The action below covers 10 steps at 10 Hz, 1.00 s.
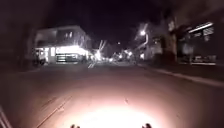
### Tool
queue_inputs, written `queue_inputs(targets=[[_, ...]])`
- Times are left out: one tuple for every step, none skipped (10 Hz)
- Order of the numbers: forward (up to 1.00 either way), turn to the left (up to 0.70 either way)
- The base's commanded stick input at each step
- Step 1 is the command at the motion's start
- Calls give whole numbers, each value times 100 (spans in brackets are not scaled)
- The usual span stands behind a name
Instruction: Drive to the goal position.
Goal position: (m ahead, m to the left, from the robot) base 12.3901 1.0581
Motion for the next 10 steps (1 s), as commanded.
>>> queue_inputs(targets=[[85, -12], [85, 0], [85, 0], [85, 0], [85, 0], [85, 0], [85, 0], [85, 0], [85, 0], [85, 0]])
